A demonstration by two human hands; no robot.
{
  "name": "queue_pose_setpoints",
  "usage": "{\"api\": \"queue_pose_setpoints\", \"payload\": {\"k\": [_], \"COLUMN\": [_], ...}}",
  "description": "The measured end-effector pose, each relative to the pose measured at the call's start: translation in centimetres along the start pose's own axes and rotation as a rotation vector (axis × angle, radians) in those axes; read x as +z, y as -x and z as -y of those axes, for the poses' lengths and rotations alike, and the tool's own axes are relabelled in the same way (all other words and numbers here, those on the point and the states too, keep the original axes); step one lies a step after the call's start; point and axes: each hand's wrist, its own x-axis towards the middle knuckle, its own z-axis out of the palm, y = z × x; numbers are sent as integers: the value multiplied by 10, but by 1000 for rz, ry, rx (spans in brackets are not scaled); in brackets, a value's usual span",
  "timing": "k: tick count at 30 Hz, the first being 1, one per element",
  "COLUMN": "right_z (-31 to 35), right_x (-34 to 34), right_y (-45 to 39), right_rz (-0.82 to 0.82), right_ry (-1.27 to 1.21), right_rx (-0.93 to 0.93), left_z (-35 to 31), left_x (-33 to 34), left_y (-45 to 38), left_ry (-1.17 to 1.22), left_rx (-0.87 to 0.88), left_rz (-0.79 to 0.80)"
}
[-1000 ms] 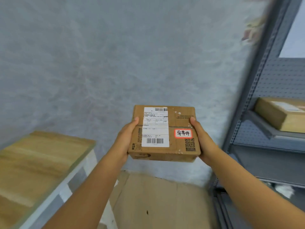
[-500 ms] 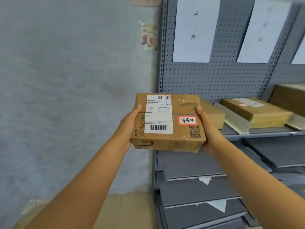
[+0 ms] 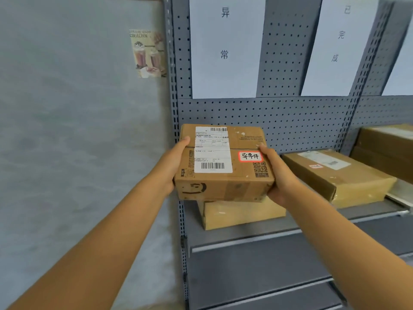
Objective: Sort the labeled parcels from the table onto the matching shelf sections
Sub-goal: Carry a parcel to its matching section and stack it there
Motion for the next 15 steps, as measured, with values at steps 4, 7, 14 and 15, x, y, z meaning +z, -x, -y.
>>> {"api": "queue_pose_setpoints", "payload": {"k": [4,7,14,15], "right_z": [6,7,12,11], "right_x": [-23,-35,-49,-51], "right_y": [-52,-86,-157,-165], "right_rz": [-12,3,68,81], "right_ry": [-13,-11,42,56], "right_rx": [29,66,168,177], "left_z": [4,12,18,18], "left_x": [24,35,49,50], "left_y": [-48,-76,-123,-127], "left_ry": [19,36,104,118], "left_rx": [-27,-53,-110,-123], "left_rz": [-22,-51,-178,-194]}}
